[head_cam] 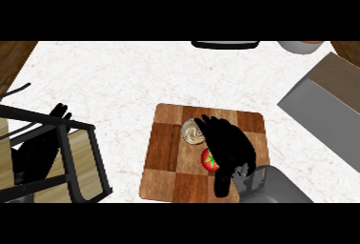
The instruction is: Pick the tomato from the cutting board and place it in the cardboard box
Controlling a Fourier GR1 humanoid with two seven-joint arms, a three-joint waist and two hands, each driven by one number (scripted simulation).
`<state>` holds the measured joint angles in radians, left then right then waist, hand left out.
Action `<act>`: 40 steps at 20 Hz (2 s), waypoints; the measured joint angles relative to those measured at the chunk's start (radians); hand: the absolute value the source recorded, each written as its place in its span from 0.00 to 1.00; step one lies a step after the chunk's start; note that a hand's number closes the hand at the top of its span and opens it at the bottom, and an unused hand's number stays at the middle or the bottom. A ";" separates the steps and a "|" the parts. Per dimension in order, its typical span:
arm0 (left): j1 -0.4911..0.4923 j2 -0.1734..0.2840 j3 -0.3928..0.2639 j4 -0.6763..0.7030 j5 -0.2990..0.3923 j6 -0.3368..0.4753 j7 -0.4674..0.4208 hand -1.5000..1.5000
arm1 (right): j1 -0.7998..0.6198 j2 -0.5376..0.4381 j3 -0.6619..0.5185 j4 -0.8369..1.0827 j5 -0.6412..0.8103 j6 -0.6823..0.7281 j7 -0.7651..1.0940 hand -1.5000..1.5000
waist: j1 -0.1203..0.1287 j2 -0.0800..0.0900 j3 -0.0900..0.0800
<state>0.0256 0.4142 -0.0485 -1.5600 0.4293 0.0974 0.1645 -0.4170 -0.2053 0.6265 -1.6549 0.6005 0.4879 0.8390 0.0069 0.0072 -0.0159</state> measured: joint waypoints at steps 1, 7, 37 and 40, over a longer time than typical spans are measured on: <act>0.003 0.002 0.002 -0.002 -0.001 -0.005 0.003 0.50 | 0.012 -0.008 -0.001 -0.012 0.000 0.008 -0.002 0.00 | -0.002 0.000 0.000; 0.008 -0.006 0.011 -0.010 -0.011 -0.017 0.009 0.50 | 0.047 0.003 0.014 0.033 0.043 0.009 -0.037 0.00 | -0.002 0.000 0.000; 0.001 -0.057 0.053 -0.003 -0.058 -0.044 0.021 0.50 | 0.048 0.027 -0.037 0.190 0.229 -0.117 -0.307 1.00 | -0.003 -0.007 -0.001; 0.002 -0.058 0.056 -0.011 -0.062 -0.041 0.037 0.50 | 0.083 -0.018 -0.066 0.172 0.227 -0.126 -0.348 1.00 | -0.005 -0.006 -0.002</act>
<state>0.0280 0.3557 0.0075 -1.5706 0.3677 0.0564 0.2012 -0.3339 -0.2230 0.5604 -1.4833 0.8273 0.3623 0.4911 0.0019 0.0016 -0.0179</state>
